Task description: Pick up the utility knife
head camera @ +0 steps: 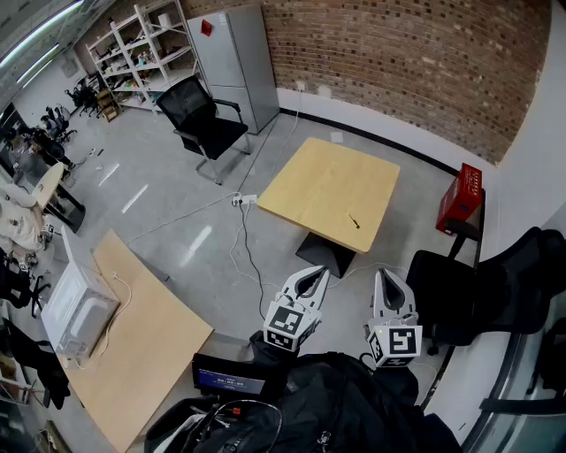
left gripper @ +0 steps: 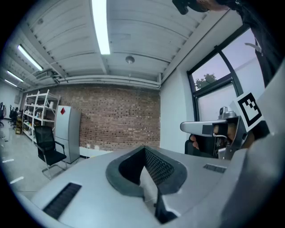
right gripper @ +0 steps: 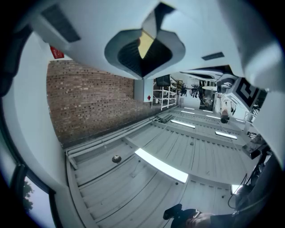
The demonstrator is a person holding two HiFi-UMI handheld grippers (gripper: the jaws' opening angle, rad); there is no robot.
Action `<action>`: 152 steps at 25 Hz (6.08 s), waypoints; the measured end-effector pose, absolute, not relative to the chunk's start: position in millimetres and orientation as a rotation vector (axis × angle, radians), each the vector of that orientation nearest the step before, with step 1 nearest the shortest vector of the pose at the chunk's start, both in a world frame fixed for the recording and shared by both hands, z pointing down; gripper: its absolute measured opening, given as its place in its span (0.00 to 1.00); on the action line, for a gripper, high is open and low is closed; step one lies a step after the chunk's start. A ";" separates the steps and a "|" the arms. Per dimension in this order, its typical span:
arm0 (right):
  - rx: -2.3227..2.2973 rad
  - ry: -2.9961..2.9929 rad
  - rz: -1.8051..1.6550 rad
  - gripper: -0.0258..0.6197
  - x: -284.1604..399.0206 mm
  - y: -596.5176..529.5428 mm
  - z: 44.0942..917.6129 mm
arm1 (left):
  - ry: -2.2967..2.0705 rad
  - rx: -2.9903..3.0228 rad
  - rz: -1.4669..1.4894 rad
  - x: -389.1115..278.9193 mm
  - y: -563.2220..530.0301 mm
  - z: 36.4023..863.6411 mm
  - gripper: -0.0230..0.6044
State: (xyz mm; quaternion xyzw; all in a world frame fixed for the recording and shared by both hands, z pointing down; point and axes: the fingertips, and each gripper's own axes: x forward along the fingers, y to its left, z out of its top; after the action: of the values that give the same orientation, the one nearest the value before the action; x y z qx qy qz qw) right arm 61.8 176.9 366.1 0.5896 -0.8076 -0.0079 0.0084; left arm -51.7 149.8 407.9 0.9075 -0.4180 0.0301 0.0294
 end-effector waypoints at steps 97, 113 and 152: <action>1.774 -2.485 0.152 0.04 90.2 -77.3 411.8 | -1.205 2.708 0.216 -1.4 -121.2 450.8 0.04; 1.755 -2.385 0.253 0.04 58.7 -155.7 456.9 | -1.080 2.650 0.293 -24.9 -197.6 499.7 0.04; 1.276 -2.187 0.707 0.05 81.9 -197.9 727.6 | -0.971 2.158 0.762 -28.4 -197.6 754.6 0.04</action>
State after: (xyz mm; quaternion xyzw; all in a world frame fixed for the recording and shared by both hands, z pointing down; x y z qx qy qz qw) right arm 81.9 -197.9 727.6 0.4696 -0.8047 0.2602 0.2533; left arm -28.4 -197.6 754.6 0.8217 -0.3698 0.2903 0.3221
